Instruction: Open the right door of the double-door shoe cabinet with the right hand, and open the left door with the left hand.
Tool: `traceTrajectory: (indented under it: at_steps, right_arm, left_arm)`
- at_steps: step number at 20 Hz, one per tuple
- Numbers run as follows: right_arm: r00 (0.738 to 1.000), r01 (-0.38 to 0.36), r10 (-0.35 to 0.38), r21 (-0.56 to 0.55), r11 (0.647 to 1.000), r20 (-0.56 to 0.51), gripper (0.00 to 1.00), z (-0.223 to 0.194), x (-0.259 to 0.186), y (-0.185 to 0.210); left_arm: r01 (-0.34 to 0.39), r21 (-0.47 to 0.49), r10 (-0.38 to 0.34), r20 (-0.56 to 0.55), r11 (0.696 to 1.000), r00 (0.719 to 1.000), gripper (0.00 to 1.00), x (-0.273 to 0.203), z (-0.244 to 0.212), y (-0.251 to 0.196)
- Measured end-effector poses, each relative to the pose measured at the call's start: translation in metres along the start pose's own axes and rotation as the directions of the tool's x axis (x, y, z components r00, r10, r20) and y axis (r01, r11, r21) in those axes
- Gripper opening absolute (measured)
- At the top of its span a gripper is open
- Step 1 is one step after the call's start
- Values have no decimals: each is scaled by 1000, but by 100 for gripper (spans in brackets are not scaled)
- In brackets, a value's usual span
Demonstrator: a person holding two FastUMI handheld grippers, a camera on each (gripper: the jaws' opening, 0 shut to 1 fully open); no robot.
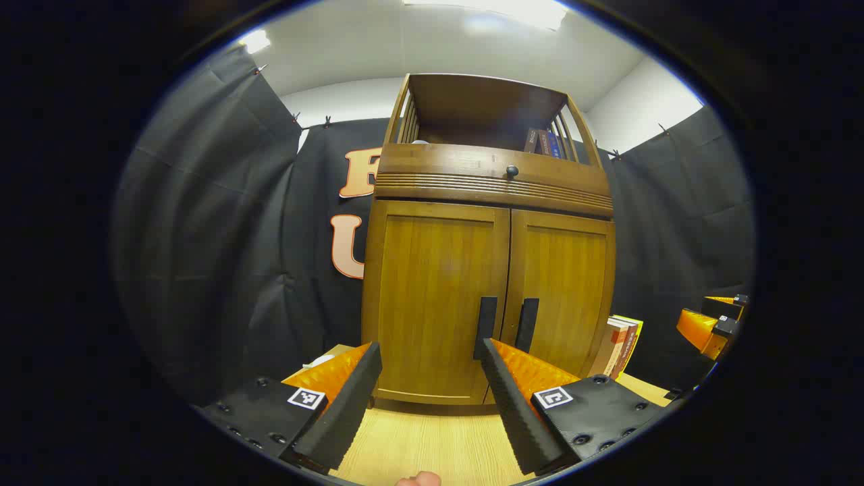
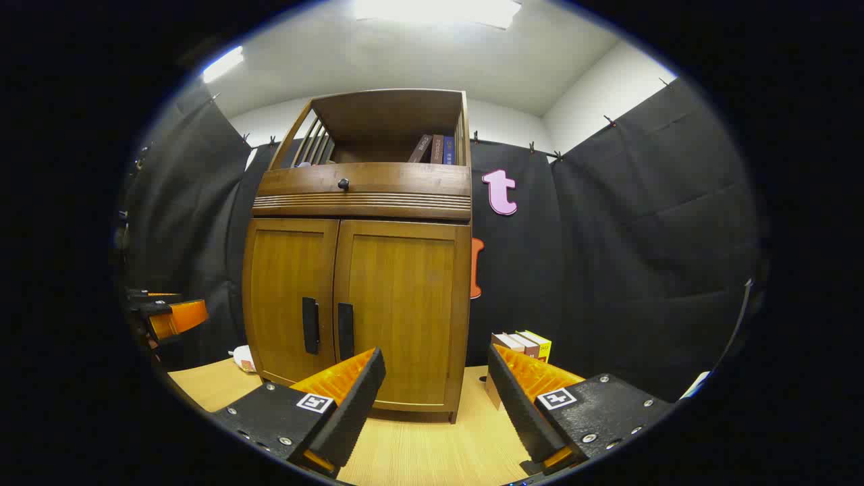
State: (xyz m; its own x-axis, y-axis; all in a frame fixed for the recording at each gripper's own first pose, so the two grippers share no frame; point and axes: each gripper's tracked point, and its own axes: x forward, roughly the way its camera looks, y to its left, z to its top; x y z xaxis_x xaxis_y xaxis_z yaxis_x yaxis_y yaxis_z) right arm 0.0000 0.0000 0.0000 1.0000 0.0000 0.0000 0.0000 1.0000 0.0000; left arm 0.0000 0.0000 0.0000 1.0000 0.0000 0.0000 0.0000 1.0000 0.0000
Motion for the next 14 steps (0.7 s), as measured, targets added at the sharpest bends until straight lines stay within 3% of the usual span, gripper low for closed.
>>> traceTrajectory:
  at_steps: [14]
  right_arm:
    - [1000, 4, -4, -2, 1000, 2, 94, -1, 3, 9]
  left_arm:
    - [5, 0, -5, 3, 1000, 1000, 97, 2, 1, 3]
